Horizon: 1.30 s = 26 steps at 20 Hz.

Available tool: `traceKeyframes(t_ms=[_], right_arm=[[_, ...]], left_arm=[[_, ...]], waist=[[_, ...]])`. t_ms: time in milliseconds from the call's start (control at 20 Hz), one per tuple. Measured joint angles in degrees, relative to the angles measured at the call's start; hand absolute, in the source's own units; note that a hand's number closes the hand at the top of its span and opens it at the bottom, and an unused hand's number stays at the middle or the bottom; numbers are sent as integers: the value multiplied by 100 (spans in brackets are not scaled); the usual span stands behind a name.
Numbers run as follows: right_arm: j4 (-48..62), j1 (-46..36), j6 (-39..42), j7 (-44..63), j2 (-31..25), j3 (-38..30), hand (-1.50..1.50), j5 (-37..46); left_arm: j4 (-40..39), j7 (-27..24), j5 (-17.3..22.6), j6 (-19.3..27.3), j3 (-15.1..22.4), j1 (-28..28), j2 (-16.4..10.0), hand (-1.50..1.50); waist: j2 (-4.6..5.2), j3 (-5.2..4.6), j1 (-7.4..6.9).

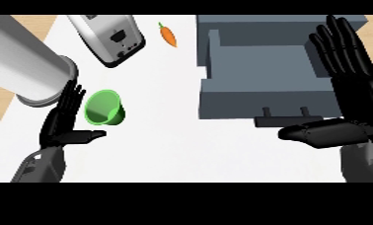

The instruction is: Pick up the cup, place it into the drawer and close the drawer

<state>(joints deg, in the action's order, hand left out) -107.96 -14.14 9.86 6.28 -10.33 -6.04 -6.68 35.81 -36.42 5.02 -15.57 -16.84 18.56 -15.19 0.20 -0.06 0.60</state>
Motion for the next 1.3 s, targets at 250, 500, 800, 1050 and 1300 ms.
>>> traceKeyframes(t_ms=[250, 500, 800, 1050, 1300], right_arm=[[70, -133, -54, 44, 20, 5, -150, 71], [175, -200, 66, -9, -89, -122, -150, -30], [-74, -205, -39, 227, 4, 10, -150, 6], [35, -284, -6, 207, -25, -33, -150, -24], [104, -396, 29, 269, -75, -75, -150, -83]], left_arm=[[-1228, -788, -202, -82, -61, 407, -171, -150], [-2068, -1385, -348, 25, -121, 693, -243, -150], [-2482, -1684, -434, 136, -145, 843, -175, -150], [-2601, -1830, -491, 204, -144, 922, -138, -150], [-2678, -1913, -540, 239, -132, 1029, -34, -150]], waist=[[7, -4, 10], [26, -9, 55], [43, -18, 104], [57, -21, 117], [69, -25, 141]])
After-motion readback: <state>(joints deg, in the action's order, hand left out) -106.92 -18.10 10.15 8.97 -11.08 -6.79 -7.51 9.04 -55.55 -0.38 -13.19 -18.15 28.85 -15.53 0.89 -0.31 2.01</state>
